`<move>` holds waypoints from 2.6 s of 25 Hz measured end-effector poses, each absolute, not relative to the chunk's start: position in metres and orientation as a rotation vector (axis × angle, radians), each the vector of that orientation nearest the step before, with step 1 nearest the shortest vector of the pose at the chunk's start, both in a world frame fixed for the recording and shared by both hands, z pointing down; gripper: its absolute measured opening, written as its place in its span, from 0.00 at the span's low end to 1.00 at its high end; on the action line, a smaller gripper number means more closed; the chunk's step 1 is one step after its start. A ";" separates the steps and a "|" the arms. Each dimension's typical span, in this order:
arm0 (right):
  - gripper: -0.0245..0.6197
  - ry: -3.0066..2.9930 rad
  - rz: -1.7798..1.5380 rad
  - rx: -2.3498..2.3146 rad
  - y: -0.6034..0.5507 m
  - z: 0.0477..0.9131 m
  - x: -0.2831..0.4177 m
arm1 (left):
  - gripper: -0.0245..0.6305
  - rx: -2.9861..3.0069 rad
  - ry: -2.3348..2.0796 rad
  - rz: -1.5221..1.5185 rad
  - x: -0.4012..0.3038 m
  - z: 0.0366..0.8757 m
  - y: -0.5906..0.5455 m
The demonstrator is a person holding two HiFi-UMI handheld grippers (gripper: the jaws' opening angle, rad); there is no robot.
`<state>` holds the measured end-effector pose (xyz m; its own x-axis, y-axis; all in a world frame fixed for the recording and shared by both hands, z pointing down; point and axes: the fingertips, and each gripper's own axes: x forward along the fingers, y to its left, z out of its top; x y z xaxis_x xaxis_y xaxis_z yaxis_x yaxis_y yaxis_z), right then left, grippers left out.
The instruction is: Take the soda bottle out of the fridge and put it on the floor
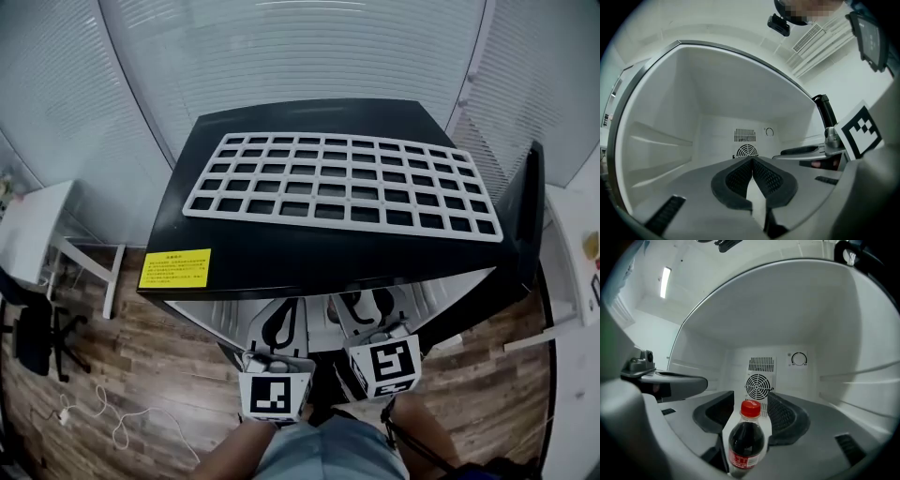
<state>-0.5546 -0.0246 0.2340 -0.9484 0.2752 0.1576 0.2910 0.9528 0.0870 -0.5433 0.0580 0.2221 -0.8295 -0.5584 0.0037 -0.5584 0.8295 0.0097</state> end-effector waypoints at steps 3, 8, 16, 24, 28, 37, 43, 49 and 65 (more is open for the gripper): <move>0.40 -2.946 -0.166 -0.444 -0.025 0.240 -0.566 | 0.06 0.884 -2.996 -0.011 -0.552 0.227 0.058; 0.40 -2.915 -0.172 -0.483 -0.023 0.249 -0.578 | 0.06 0.859 -3.007 -0.034 -0.560 0.228 0.053; 0.34 -2.873 -0.177 -0.525 -0.017 0.256 -0.588 | 0.06 0.831 -3.007 -0.020 -0.565 0.233 0.053; 0.33 -2.858 -0.218 -0.552 -0.020 0.252 -0.588 | 0.06 0.783 -3.002 -0.035 -0.562 0.231 0.048; 0.31 -2.870 -0.254 -0.567 -0.019 0.257 -0.591 | 0.06 0.778 -3.000 -0.046 -0.565 0.235 0.047; 0.22 -2.835 -0.256 -0.566 -0.008 0.249 -0.592 | 0.06 0.796 -3.000 -0.045 -0.572 0.238 0.054; 0.21 -2.860 -0.274 -0.529 -0.011 0.247 -0.583 | 0.06 0.822 -3.004 -0.044 -0.567 0.233 0.055; 0.20 -2.914 -0.257 -0.493 -0.014 0.234 -0.573 | 0.06 0.876 -3.010 -0.022 -0.559 0.225 0.055; 0.19 -2.989 -0.268 -0.205 -0.014 0.199 -0.502 | 0.06 1.190 -2.944 -0.034 -0.510 0.198 0.055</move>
<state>-0.5018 -0.0143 0.1993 -0.9819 0.1227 0.1441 0.1463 0.9750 0.1673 -0.5098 0.0554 0.1983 -0.7185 -0.6944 -0.0395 -0.6951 0.7189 0.0071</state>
